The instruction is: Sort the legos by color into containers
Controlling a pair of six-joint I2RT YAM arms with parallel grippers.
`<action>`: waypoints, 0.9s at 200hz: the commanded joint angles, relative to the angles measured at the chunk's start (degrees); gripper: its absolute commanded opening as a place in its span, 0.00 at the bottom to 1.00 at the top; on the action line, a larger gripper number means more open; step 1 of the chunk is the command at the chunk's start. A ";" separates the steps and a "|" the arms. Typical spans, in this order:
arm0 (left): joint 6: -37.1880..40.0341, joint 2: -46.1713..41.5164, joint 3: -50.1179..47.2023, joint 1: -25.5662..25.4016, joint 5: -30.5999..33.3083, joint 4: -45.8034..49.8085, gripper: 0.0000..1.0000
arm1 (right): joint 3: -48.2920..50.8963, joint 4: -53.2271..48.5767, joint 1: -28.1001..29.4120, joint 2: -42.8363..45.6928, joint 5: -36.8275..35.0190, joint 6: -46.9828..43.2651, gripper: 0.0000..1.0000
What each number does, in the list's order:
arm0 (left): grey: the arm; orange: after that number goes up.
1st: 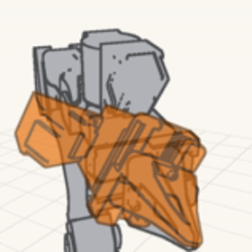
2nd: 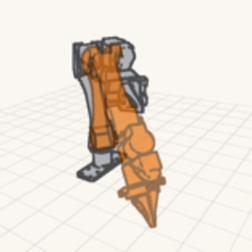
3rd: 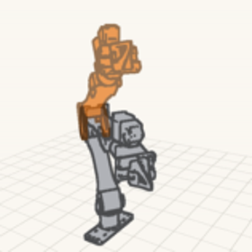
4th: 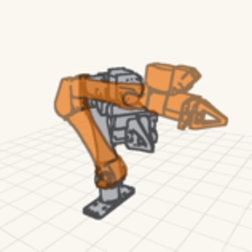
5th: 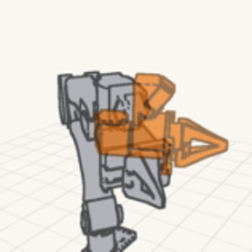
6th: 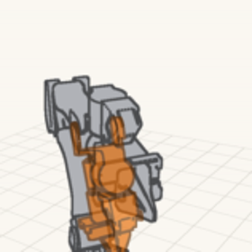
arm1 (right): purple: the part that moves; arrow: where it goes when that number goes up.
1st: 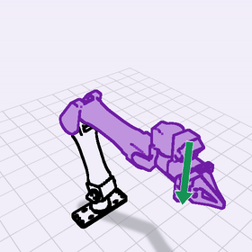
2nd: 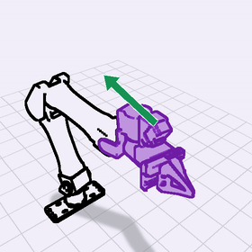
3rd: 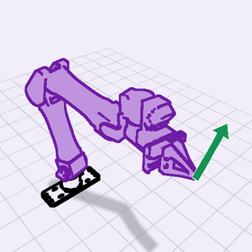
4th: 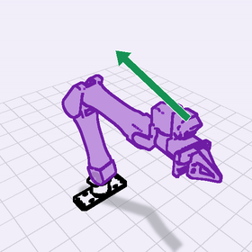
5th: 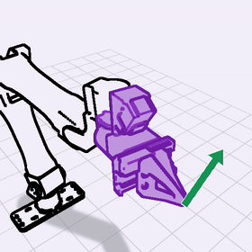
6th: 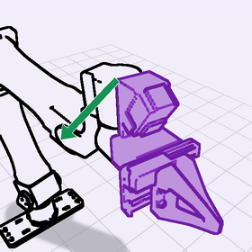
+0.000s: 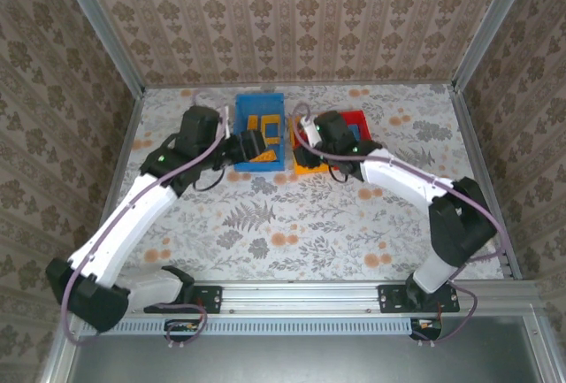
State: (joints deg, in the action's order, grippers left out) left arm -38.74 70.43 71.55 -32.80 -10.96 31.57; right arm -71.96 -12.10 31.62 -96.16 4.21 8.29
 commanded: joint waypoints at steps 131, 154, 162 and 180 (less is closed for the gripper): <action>5.45 13.84 10.88 -3.38 -2.16 -4.45 0.70 | -37.62 -23.92 -6.58 -30.29 0.45 15.26 0.42; 7.32 15.80 14.16 -4.74 -0.43 -2.77 0.70 | -38.33 -24.04 -6.62 -30.79 0.52 15.27 0.47; 8.12 16.59 15.84 -5.27 0.50 -1.57 0.70 | -38.43 -23.98 -6.61 -30.76 0.45 15.26 0.50; 9.59 18.38 19.09 -6.10 2.48 1.35 0.70 | -38.40 -23.73 -6.63 -30.18 0.38 15.05 0.58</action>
State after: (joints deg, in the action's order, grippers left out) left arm -32.75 87.39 85.76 -37.65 -11.25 29.23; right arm -108.47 -34.11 25.32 -125.89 3.84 22.92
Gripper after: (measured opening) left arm 0.702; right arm 0.537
